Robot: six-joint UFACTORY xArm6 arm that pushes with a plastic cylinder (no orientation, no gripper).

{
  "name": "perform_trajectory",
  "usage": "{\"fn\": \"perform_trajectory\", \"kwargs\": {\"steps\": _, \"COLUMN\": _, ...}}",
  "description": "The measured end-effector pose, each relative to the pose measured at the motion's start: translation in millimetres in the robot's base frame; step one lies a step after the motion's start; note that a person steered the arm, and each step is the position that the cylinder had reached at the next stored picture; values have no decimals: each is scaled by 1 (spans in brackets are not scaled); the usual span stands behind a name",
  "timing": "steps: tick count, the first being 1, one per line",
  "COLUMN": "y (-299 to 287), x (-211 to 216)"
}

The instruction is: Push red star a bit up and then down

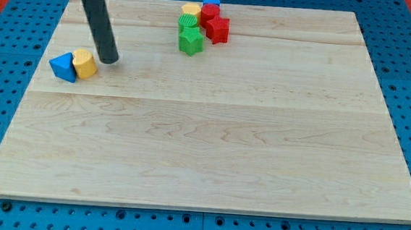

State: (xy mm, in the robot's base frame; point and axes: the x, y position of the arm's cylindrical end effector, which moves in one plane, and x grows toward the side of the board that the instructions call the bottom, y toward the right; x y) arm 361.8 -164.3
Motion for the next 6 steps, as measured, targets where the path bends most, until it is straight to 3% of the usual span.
{"fn": "perform_trajectory", "kwargs": {"steps": 3, "y": 145, "x": -13}}
{"fn": "perform_trajectory", "kwargs": {"steps": 6, "y": 183, "x": -102}}
